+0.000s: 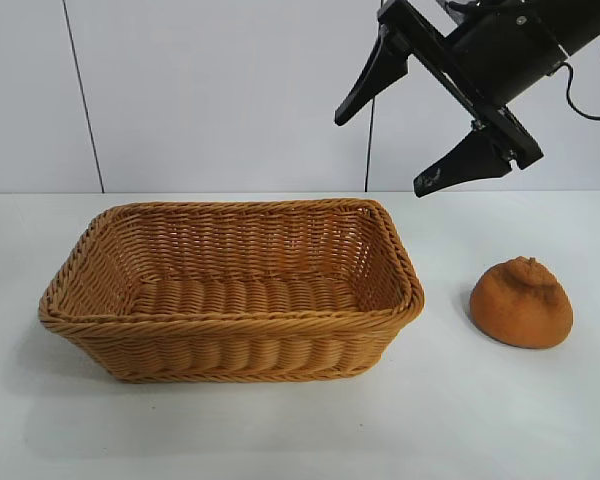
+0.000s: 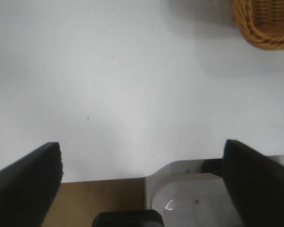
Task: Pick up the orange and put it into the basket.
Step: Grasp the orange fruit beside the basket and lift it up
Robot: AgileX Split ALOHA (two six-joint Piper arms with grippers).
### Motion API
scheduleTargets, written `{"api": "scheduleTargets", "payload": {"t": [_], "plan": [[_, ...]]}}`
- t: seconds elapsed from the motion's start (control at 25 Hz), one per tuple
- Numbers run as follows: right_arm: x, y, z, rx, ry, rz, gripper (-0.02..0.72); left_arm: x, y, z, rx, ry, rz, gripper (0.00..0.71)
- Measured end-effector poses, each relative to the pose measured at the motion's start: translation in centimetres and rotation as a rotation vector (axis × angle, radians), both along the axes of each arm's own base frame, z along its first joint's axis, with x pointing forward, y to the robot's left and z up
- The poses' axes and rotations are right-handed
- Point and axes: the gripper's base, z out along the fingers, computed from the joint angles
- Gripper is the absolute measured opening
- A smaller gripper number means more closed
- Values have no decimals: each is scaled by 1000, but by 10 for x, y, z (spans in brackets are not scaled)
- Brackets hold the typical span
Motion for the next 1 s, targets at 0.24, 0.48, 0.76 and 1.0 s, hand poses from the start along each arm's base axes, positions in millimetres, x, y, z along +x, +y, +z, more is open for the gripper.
{"api": "scheduleTargets", "payload": {"t": [0.24, 0.48, 0.76, 1.0], "plan": [[0, 0, 0, -1, 0, 1, 652, -67, -1, -21, 4, -211, 5, 646], [0, 0, 0, -1, 1, 1, 652, -109, -3, -35, 1, -443, 9, 646], [-2, 0, 2, -18, 16, 44, 652, -131, -3, -32, 3, -609, 9, 645], [3, -15, 18, -259, 8, 99, 652, -152, -4, -31, 5, -745, 9, 645]]}}
